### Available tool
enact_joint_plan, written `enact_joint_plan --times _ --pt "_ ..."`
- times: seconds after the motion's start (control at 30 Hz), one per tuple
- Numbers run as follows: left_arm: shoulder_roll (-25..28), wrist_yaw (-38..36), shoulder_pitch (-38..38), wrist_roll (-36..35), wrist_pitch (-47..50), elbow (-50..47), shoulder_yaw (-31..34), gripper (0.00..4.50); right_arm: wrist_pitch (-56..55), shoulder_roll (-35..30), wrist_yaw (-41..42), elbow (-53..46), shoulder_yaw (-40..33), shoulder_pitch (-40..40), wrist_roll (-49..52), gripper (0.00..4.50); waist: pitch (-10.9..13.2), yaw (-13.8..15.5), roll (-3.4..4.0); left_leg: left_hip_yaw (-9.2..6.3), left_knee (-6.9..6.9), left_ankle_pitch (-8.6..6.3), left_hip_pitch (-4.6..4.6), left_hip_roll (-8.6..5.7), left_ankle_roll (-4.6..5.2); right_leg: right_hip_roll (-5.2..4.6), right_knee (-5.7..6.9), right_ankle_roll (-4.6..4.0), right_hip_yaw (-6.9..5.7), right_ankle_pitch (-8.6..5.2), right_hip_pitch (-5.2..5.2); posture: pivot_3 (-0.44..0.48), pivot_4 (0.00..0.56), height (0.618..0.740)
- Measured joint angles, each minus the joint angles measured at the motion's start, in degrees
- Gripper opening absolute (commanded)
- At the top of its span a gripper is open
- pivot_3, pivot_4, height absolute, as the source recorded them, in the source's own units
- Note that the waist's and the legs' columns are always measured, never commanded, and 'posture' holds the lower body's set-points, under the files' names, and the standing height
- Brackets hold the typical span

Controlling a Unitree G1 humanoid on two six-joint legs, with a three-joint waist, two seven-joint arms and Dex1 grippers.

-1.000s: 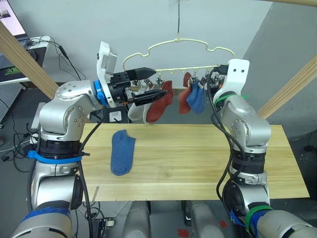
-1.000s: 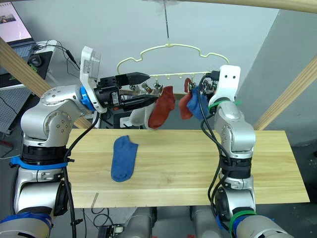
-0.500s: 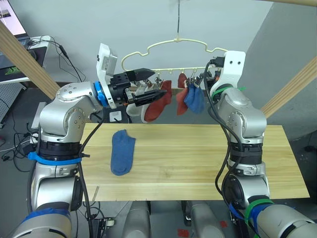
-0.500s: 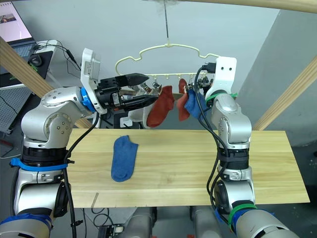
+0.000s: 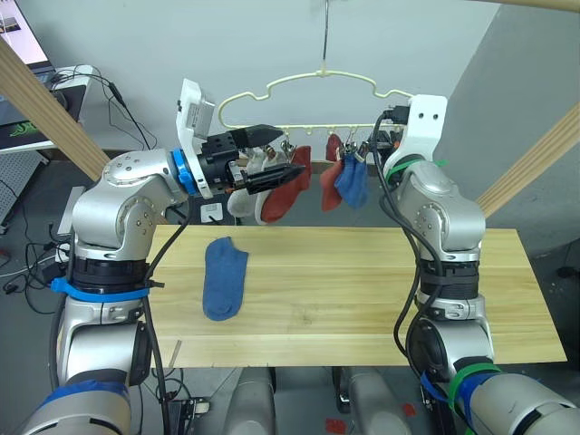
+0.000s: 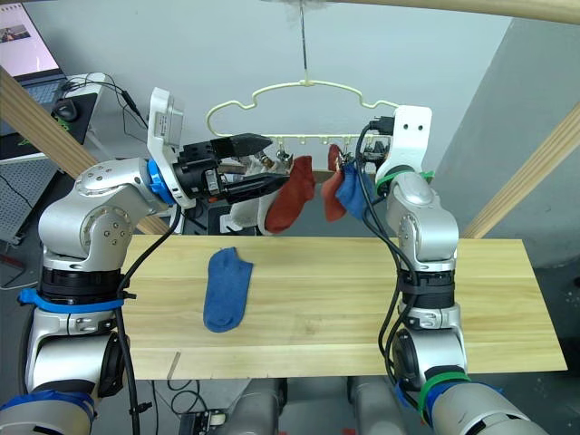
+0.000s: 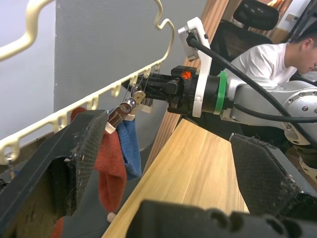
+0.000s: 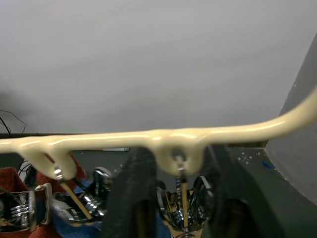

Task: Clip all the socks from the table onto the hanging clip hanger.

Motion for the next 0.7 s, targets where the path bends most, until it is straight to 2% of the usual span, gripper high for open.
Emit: enact_joint_plan --times 0.03,0.2,0.37,0.5,0.6,0.7 --pt "0.00 0.03 0.04 0.03 -0.01 -0.02 0.00 4.50 0.00 -0.03 -0.03 0.00 0.02 -0.13 0.00 0.00 0.00 0.00 0.00 0.00 0.00 0.00 0.00 0.00 0.00 0.00 0.00 0.00 0.00 0.00 0.00 0.123 0.281 0.740" --pt "0.07 0.65 0.62 0.55 -0.02 -0.24 -0.16 4.50 0.00 -0.06 -0.27 0.02 -0.03 -0.24 -0.01 0.00 0.00 0.00 0.00 0.00 0.00 0.00 0.00 0.00 0.00 0.00 0.00 0.00 0.00 0.00 0.00 0.119 0.280 0.740" --pt "1.94 2.88 3.68 4.11 1.57 -0.69 -2.37 4.50 0.01 -0.30 -0.76 0.02 -0.04 -0.28 -0.01 0.00 0.00 -0.05 0.00 0.00 -0.01 0.00 0.02 0.00 0.00 0.00 0.01 0.00 0.01 0.00 0.00 0.118 0.284 0.740" --pt "4.49 7.32 10.73 11.47 1.35 0.99 -6.07 4.50 0.15 -0.38 -1.15 -0.06 -0.01 -0.32 0.01 0.00 0.00 -0.11 0.01 0.04 -0.03 0.00 0.07 0.01 0.00 0.00 0.02 0.00 0.06 0.00 -0.01 0.115 0.285 0.740" --pt "4.92 9.75 15.44 17.09 -3.77 5.78 -7.96 4.50 0.64 -0.37 -1.25 -0.44 0.00 -0.32 0.03 0.00 0.00 -0.02 0.01 0.04 -0.03 0.00 0.05 0.01 0.00 0.00 0.02 0.00 0.06 0.00 -0.04 0.110 0.285 0.740" --pt "4.48 13.03 16.52 21.96 -9.75 11.54 -8.41 4.50 1.37 -0.47 -1.37 -1.20 -0.10 -0.32 0.04 0.00 0.00 0.20 0.01 0.04 -0.03 0.00 0.03 0.01 0.00 0.00 0.04 -0.01 0.05 0.00 -0.09 0.100 0.287 0.740"
